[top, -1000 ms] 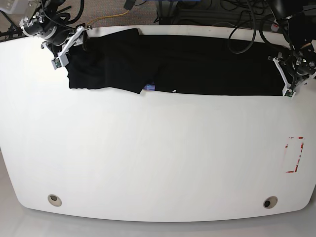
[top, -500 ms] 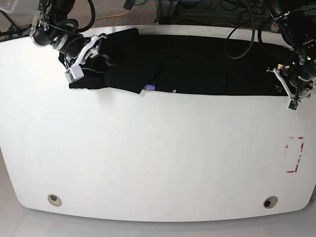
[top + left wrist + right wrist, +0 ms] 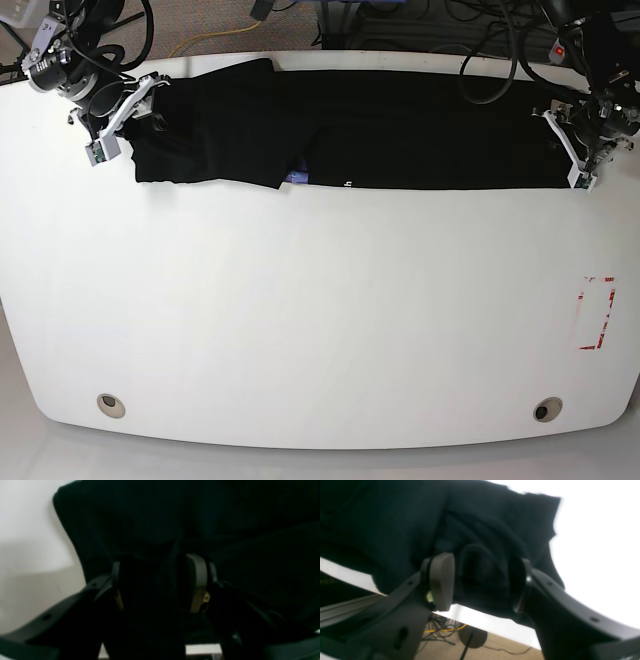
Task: Fold the T-shirt properly
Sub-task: 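Pull the folded shirt with both grippers toward the table's edge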
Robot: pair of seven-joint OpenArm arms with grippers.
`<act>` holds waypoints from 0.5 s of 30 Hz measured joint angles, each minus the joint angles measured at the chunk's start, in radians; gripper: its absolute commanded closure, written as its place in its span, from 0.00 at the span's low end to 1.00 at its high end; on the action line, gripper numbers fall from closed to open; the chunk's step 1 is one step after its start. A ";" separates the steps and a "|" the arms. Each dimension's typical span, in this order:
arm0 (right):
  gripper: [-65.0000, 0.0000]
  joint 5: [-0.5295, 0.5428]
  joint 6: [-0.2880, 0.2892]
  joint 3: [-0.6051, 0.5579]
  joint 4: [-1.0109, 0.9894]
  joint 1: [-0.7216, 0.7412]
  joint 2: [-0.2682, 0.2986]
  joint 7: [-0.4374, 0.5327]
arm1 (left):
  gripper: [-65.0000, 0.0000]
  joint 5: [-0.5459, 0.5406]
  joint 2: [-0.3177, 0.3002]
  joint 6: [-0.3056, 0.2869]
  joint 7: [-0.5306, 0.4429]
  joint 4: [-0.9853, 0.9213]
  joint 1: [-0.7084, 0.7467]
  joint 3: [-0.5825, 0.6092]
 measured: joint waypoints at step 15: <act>0.99 -0.248 0.008 -0.046 -0.135 0.095 -0.089 0.032 | 0.55 -0.018 -0.006 0.003 -0.134 -0.016 0.045 0.047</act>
